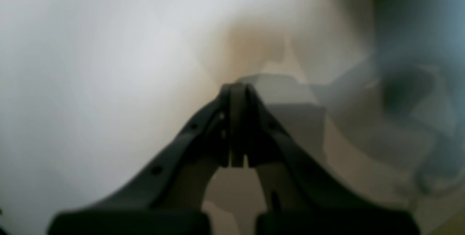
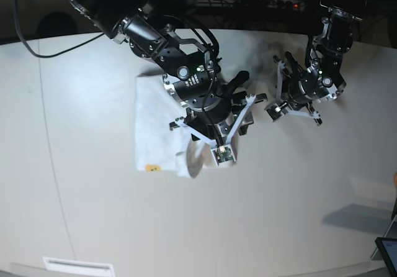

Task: Fold the T-shirt properly
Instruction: 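Press the right gripper down on the folded bundle and flatten it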

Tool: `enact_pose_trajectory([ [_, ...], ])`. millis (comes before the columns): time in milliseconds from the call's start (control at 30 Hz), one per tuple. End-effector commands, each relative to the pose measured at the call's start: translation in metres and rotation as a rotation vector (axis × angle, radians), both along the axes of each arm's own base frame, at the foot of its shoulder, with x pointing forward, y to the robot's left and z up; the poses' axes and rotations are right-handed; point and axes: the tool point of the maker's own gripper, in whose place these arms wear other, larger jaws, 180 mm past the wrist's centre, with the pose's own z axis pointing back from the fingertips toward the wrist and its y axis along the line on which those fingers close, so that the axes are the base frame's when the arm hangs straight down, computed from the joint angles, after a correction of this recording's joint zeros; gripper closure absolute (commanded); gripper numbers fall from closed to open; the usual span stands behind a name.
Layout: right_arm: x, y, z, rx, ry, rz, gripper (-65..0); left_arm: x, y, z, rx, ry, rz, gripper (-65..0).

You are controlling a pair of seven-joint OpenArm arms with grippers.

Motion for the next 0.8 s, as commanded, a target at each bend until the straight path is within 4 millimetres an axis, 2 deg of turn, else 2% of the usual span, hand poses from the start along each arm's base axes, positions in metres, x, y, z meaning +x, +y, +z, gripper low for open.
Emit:
enact_pose_trajectory([
  [0,0.011,0.002,0.024,0.038,-0.075,-0.012,-29.3,-0.004,0.010,-0.002,0.039,0.022,0.006,0.0],
  [67,0.017,-0.009,0.033,0.045,-0.101,-0.034,-29.3,-0.005,0.013,-0.003,0.047,0.026,0.006,0.0],
  [133,0.025,-0.032,0.037,0.039,-0.109,-0.081,-29.3,-0.006,0.017,-0.002,0.050,0.025,0.014,0.0],
  [200,0.032,-0.057,0.042,0.032,-0.120,-0.133,-29.2,-0.012,0.032,-0.002,0.052,0.027,0.066,0.0],
  [267,0.038,-0.083,0.034,0.012,-0.105,-0.195,-28.7,-0.017,0.049,0.002,0.057,0.018,0.125,0.0],
  [300,0.040,-0.097,0.029,0.005,-0.094,-0.232,-26.3,-0.018,0.059,0.004,0.061,0.010,0.159,0.0],
  [333,0.041,-0.108,0.024,0.004,-0.080,-0.268,-20.3,-0.020,0.068,0.007,0.067,0.003,0.186,0.0],
  [400,0.042,-0.126,0.017,0.003,-0.060,-0.320,-4.1,-0.018,0.077,0.012,0.063,-0.019,0.220,0.0],
  [433,0.042,-0.131,0.014,0.005,-0.056,-0.339,0.0,-0.016,0.079,0.014,0.052,-0.032,0.228,0.0],
  [533,0.039,-0.136,0.002,-0.003,-0.042,-0.361,-2.2,-0.022,0.087,0.015,0.032,-0.051,0.253,0.0],
  [667,0.041,-0.134,-0.023,-0.056,-0.017,-0.331,-0.3,-0.024,0.083,0.013,0.002,-0.065,0.277,0.0],
  [767,0.044,-0.124,-0.037,-0.082,-0.017,-0.279,-0.3,-0.025,0.082,0.012,-0.009,-0.066,0.290,0.0],
])
